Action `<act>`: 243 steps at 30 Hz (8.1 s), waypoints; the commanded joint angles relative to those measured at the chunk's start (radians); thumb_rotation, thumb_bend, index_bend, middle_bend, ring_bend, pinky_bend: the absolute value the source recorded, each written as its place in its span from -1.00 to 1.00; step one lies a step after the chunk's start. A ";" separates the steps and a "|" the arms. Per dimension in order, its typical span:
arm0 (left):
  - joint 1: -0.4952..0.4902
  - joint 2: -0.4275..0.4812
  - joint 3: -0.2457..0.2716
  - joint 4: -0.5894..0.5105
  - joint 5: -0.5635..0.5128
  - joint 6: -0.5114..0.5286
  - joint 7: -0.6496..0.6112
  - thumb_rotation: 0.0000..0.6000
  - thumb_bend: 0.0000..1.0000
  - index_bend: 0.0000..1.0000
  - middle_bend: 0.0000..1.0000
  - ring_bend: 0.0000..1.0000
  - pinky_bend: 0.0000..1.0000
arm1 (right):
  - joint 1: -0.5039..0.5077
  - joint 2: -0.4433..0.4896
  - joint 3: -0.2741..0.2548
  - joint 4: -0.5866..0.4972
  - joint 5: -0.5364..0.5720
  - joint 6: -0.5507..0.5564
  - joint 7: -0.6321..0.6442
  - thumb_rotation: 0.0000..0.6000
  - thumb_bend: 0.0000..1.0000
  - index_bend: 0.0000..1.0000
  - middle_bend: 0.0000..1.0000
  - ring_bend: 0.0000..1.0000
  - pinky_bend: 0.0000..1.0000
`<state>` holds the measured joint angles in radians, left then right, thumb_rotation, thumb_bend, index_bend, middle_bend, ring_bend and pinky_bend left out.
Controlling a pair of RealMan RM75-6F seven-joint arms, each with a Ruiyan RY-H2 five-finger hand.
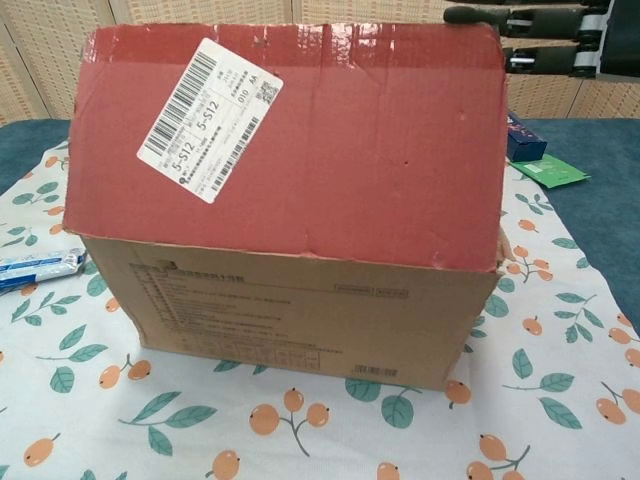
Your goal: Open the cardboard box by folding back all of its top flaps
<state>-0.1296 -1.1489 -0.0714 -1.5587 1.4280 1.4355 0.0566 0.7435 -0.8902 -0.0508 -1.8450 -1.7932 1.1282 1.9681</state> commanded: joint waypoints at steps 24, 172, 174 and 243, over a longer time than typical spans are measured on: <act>0.013 0.005 0.006 -0.008 0.026 0.033 -0.006 1.00 -0.73 -1.00 -0.93 -0.89 -1.00 | 0.010 0.121 -0.054 -0.177 -0.120 0.076 -0.112 1.00 -0.21 -1.00 -0.97 -0.76 -0.67; 0.034 0.049 0.018 0.021 0.065 0.053 -0.167 1.00 -0.73 -1.00 -0.93 -0.92 -1.00 | 0.381 -0.412 0.231 0.225 0.455 -0.410 -2.196 -0.33 0.00 0.24 0.10 0.21 -0.12; 0.033 0.048 0.018 0.021 0.066 0.051 -0.164 1.00 -0.73 -1.00 -0.93 -0.92 -1.00 | 0.376 -0.399 0.234 0.213 0.458 -0.402 -2.203 -0.32 -0.01 0.24 0.10 0.21 -0.12; 0.009 -0.005 0.040 -0.001 0.093 0.032 -0.022 1.00 -0.73 -1.00 -0.93 -0.92 -1.00 | -0.318 0.358 0.069 -0.215 -0.032 0.170 -2.016 -0.33 -0.01 0.24 0.10 0.14 -0.12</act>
<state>-0.1204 -1.1536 -0.0318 -1.5597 1.5215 1.4674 0.0349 0.4526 -0.5377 0.0402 -2.0865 -1.8015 1.2816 -0.0655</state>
